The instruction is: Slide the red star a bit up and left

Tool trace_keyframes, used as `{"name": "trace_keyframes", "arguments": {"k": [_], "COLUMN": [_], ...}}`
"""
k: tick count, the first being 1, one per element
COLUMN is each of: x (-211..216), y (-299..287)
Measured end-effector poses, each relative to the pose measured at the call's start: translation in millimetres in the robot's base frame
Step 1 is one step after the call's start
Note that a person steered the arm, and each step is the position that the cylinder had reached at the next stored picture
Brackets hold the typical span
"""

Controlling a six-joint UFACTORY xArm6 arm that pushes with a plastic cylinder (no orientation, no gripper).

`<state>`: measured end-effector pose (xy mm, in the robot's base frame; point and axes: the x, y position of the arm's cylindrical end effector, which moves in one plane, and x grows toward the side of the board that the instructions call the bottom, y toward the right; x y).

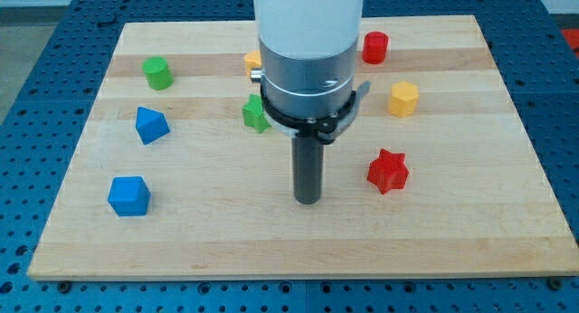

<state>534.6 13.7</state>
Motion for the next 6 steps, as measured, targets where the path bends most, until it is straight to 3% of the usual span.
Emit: {"name": "trace_keyframes", "arguments": {"k": [2, 3, 6], "x": [19, 2, -54], "y": [90, 106, 65]}}
